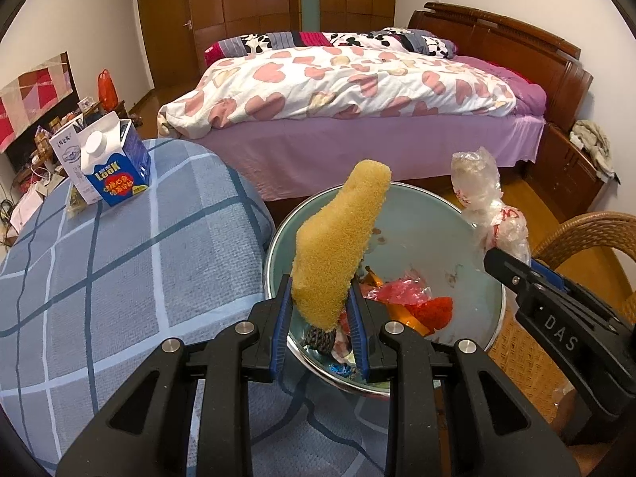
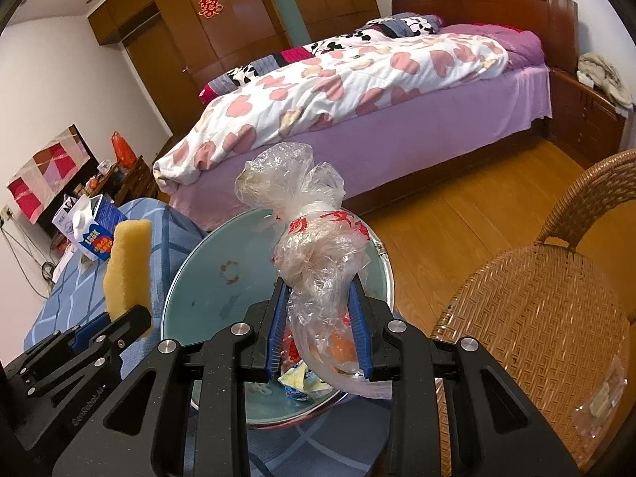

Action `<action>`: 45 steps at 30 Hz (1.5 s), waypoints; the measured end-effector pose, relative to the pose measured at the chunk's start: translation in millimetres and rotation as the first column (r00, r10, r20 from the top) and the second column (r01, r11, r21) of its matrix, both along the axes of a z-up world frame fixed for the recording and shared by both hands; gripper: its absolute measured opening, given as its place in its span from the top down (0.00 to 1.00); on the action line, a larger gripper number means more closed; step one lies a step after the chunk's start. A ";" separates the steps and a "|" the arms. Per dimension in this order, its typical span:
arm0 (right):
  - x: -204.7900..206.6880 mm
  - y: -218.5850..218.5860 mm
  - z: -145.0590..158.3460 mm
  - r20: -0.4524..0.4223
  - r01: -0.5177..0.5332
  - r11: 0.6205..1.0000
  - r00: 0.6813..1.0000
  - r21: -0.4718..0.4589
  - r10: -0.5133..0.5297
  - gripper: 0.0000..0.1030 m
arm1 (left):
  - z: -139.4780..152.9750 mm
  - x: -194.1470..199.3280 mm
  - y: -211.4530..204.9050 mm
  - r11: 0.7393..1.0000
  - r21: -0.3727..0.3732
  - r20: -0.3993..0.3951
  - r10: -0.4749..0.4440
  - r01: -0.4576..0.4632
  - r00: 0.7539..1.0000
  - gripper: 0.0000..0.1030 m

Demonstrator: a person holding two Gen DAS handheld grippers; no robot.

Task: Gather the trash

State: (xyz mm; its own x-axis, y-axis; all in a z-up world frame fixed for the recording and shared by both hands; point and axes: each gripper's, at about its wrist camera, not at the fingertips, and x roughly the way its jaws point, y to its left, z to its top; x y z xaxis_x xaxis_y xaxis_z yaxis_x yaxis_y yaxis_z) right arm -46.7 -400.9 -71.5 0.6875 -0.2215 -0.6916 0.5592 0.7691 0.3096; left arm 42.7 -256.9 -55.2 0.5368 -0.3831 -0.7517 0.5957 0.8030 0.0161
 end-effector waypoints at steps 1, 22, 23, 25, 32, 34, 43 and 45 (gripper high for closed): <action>0.7 -0.2 0.5 0.001 0.000 1.000 1.000 0.000 0.000 0.70 | -0.4 0.7 -0.6 1.000 0.002 0.001 0.001 -0.001 1.000 0.74; 25.6 -3.6 -16.4 -0.051 -0.013 0.999 0.999 0.032 0.014 0.70 | -20.8 22.2 -20.2 0.999 0.042 -0.018 -0.001 0.002 1.000 0.74; 26.3 -3.6 -16.9 -0.052 -0.014 0.999 0.999 0.034 0.015 0.70 | -21.4 22.5 -20.8 0.999 0.042 -0.018 0.000 0.001 1.000 0.74; 27.3 -5.4 -18.8 -0.055 -0.018 0.999 0.998 0.040 0.020 0.68 | -22.3 23.0 -20.9 0.999 0.045 -0.017 0.000 0.001 1.000 0.74; 26.9 -12.2 -22.0 -0.042 -0.020 0.995 0.999 0.099 0.025 0.54 | -24.1 23.7 -20.4 0.998 0.055 -0.022 0.011 -0.010 1.000 0.67; 25.5 -13.5 -19.6 -0.032 -0.015 0.995 0.999 0.104 0.018 0.53 | -21.9 22.4 -19.6 0.998 0.053 -0.015 0.014 -0.013 1.000 0.54; -0.9 -12.2 -0.4 0.067 0.059 0.995 0.996 0.076 -0.064 0.29 | -10.2 13.3 0.2 0.999 0.007 -0.007 0.049 -0.049 0.999 0.18; -9.0 -7.6 4.9 0.092 0.081 0.996 0.992 0.043 -0.084 0.18 | -5.0 6.6 8.7 0.998 -0.005 0.014 0.061 -0.060 0.998 0.09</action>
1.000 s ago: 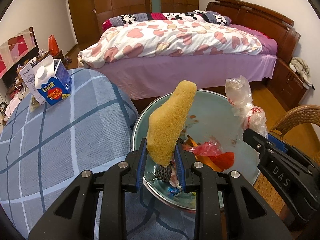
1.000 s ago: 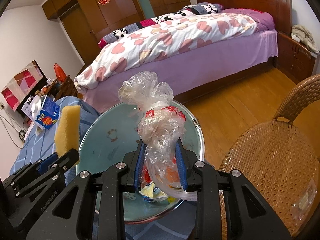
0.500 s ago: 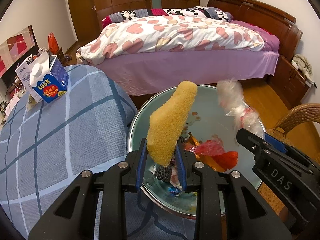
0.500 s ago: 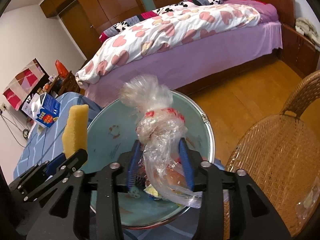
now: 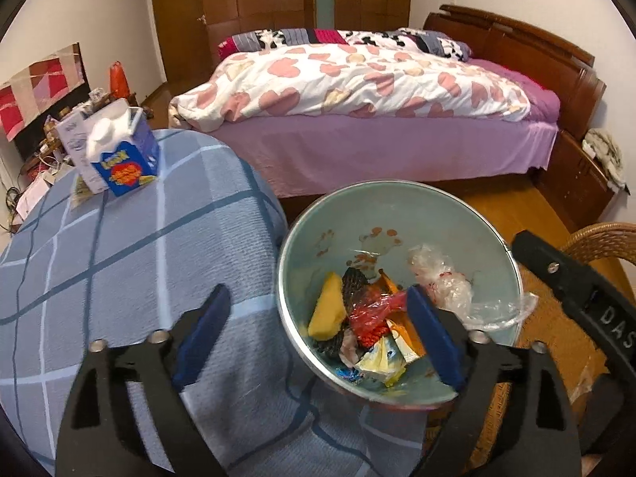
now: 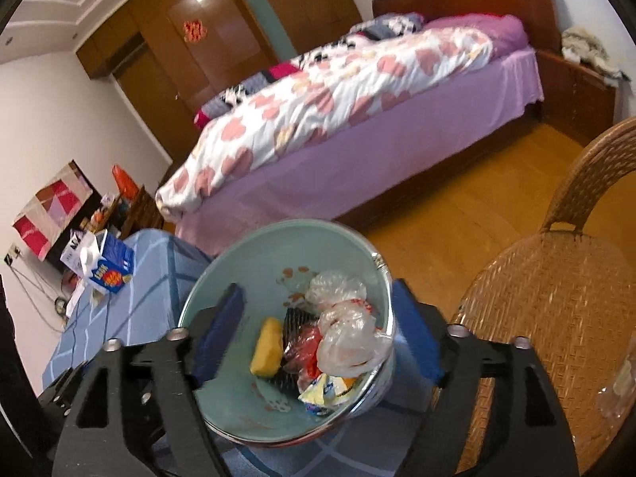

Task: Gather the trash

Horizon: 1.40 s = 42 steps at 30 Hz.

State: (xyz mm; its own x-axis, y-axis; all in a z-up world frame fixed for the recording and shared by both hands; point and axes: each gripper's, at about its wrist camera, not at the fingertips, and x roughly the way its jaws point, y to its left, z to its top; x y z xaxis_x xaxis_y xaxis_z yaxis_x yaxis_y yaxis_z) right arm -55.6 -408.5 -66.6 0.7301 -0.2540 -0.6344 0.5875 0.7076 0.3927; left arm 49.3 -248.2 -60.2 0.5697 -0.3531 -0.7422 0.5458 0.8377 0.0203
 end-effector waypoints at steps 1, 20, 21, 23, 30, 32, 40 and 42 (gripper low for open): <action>-4.9 3.6 3.0 0.014 0.016 1.000 1.000 -0.022 -0.016 0.17 | 2.6 -3.2 3.1 1.000 -0.005 0.015 0.007 -0.007 1.000 0.09; -58.0 67.7 61.6 0.147 0.052 0.954 0.989 -0.296 -0.008 0.09 | 75.7 -61.6 76.0 0.994 -0.077 0.250 0.099 -0.082 0.963 0.06; -58.8 69.1 62.7 0.151 0.055 0.952 0.988 -0.302 -0.009 0.09 | 77.6 -63.2 77.5 0.993 -0.081 0.254 0.100 -0.082 0.962 0.06; -61.3 71.0 66.8 0.164 0.062 0.948 0.986 -0.312 -0.011 0.09 | 80.5 -65.6 80.0 0.993 -0.088 0.261 0.105 -0.085 0.959 0.06; -64.8 72.3 72.8 0.181 0.072 0.946 0.983 -0.316 -0.014 0.09 | 85.1 -68.0 82.0 0.992 -0.092 0.276 0.109 -0.087 0.955 0.06; -65.3 72.5 74.4 0.187 0.074 0.945 0.982 -0.318 -0.014 0.09 | 84.9 -68.3 81.8 0.992 -0.093 0.277 0.110 -0.087 0.955 0.06; -66.3 74.6 75.0 0.185 0.072 0.946 0.983 -0.315 -0.013 0.09 | 89.8 -70.0 82.2 0.992 -0.094 0.294 0.111 -0.087 0.949 0.06; -66.4 74.4 75.5 0.186 0.072 0.947 0.982 -0.312 -0.013 0.09 | 90.3 -70.0 82.4 0.991 -0.096 0.293 0.113 -0.089 0.949 0.06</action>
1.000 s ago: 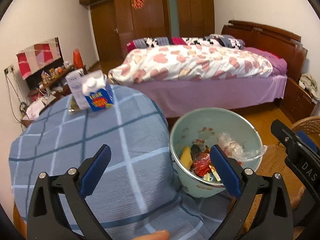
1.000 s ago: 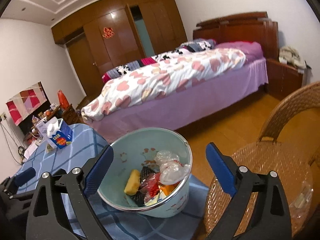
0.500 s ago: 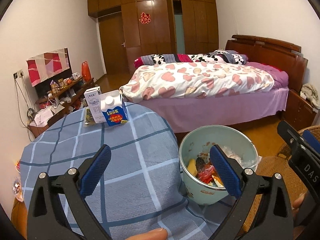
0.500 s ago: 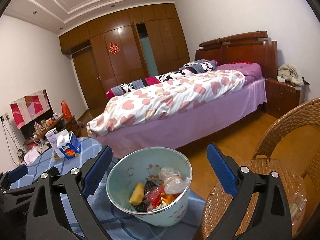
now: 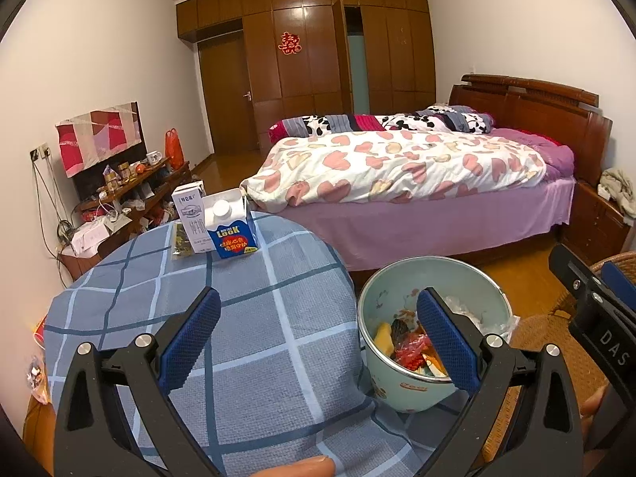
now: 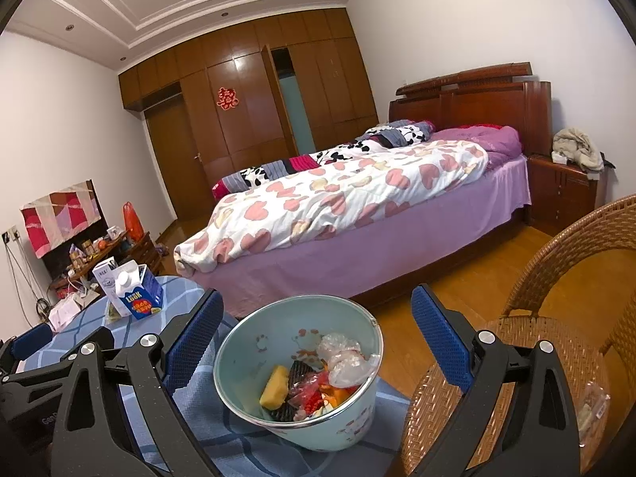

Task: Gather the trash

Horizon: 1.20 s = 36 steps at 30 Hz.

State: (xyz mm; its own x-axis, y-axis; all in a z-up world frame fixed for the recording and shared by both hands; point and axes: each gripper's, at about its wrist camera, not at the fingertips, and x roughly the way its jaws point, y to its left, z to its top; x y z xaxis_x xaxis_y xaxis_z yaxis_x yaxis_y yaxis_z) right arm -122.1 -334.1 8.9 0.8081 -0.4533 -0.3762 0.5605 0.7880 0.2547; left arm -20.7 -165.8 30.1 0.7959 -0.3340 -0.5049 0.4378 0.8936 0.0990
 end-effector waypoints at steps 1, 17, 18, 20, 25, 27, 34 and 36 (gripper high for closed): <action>0.2 0.0 -0.3 0.000 0.000 1.000 1.000 -0.001 0.000 0.09 | 0.0 -0.1 -0.2 1.000 0.001 0.000 0.000 0.000 1.000 0.06; -0.1 0.0 1.4 0.000 0.001 1.000 1.000 0.003 -0.001 0.09 | 5.4 -0.9 3.0 1.000 -0.009 0.015 0.010 -0.010 1.000 0.06; -0.1 -0.1 1.4 0.001 0.001 1.000 1.000 0.003 -0.001 0.09 | 5.5 -0.9 3.1 1.000 -0.009 0.016 0.010 -0.010 1.000 0.06; 0.2 -0.1 1.7 0.004 0.001 1.000 1.000 0.001 -0.001 0.09 | 5.5 -0.9 3.1 1.000 -0.010 0.016 0.010 -0.010 1.000 0.06; 0.9 0.4 2.3 0.004 0.001 1.000 1.000 0.003 -0.001 0.09 | 5.8 -1.3 1.9 1.000 -0.009 0.018 0.009 -0.009 1.000 0.06; 0.7 0.4 2.2 0.003 0.001 1.000 1.000 0.001 -0.001 0.09 | 5.8 -1.1 1.8 1.000 -0.009 0.019 0.008 -0.008 1.000 0.06; 0.7 0.4 2.4 0.007 0.004 1.000 1.000 0.002 -0.004 0.09 | 5.6 -2.0 1.7 1.000 -0.011 0.020 0.011 -0.011 1.000 0.06; 0.8 0.8 1.5 0.006 0.005 1.000 1.000 0.004 -0.005 0.09 | 6.1 -2.5 1.2 1.000 -0.009 0.022 0.010 -0.009 1.000 0.06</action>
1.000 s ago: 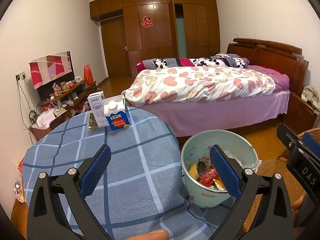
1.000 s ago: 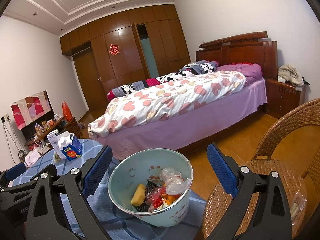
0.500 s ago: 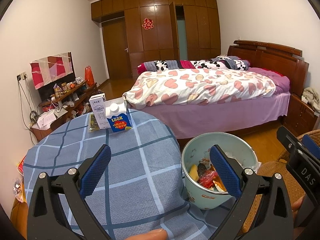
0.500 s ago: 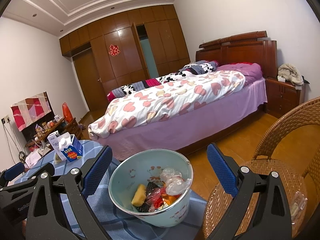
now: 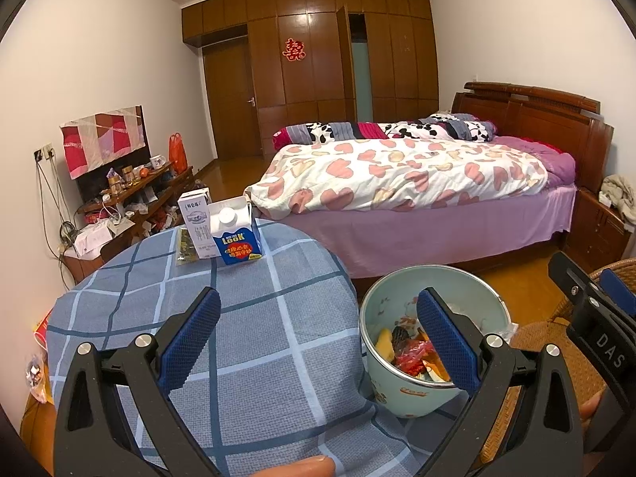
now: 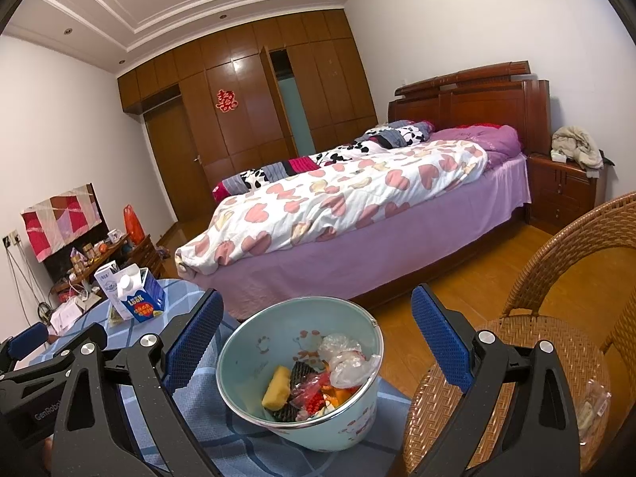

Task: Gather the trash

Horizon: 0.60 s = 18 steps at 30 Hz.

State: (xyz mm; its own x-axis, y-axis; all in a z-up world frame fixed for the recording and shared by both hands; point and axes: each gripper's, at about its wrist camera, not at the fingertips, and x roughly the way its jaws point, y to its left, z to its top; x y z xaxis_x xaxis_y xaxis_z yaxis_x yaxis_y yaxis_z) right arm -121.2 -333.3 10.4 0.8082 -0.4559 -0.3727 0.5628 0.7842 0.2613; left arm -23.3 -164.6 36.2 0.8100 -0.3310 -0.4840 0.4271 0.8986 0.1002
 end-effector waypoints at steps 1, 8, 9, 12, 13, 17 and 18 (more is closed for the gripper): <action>0.2 0.2 -0.2 0.000 0.000 1.000 1.000 0.001 0.000 0.09 | -0.4 0.2 0.5 1.000 0.000 -0.002 0.001 -0.001 1.000 0.06; -0.7 0.1 -0.8 0.001 0.001 1.000 1.000 0.002 -0.001 0.09 | 6.8 -0.4 0.2 1.000 0.003 0.013 0.005 -0.005 1.000 0.06; -0.6 0.1 -0.7 0.001 0.001 1.000 1.000 0.002 -0.001 0.09 | 8.9 -0.6 0.5 1.000 0.003 0.017 0.005 -0.005 1.000 0.06; -0.2 0.6 -1.3 0.002 0.002 1.000 1.000 0.002 -0.002 0.09 | 13.6 -0.8 1.8 1.000 0.000 0.030 0.007 -0.007 1.000 0.06; -0.6 0.4 -1.2 0.003 0.002 1.000 1.000 0.001 -0.002 0.09 | 14.7 -0.4 1.8 1.000 0.000 0.033 0.009 -0.009 0.999 0.06; -1.1 0.9 -1.8 0.004 0.002 1.000 1.000 0.001 -0.002 0.09 | 14.5 -1.0 2.2 1.000 0.001 0.034 0.008 -0.008 0.999 0.06; -0.8 1.4 -2.1 0.006 0.002 1.000 1.000 0.003 -0.002 0.09 | 15.6 0.2 2.3 1.000 0.002 0.036 0.007 -0.007 0.999 0.06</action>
State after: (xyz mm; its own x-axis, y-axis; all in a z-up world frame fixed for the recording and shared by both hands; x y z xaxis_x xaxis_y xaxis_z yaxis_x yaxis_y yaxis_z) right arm -122.0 -331.9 8.3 0.8095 -0.4564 -0.3694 0.5629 0.7822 0.2669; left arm -23.1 -162.4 51.7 0.8292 -0.3244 -0.4552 0.4169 0.9014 0.1171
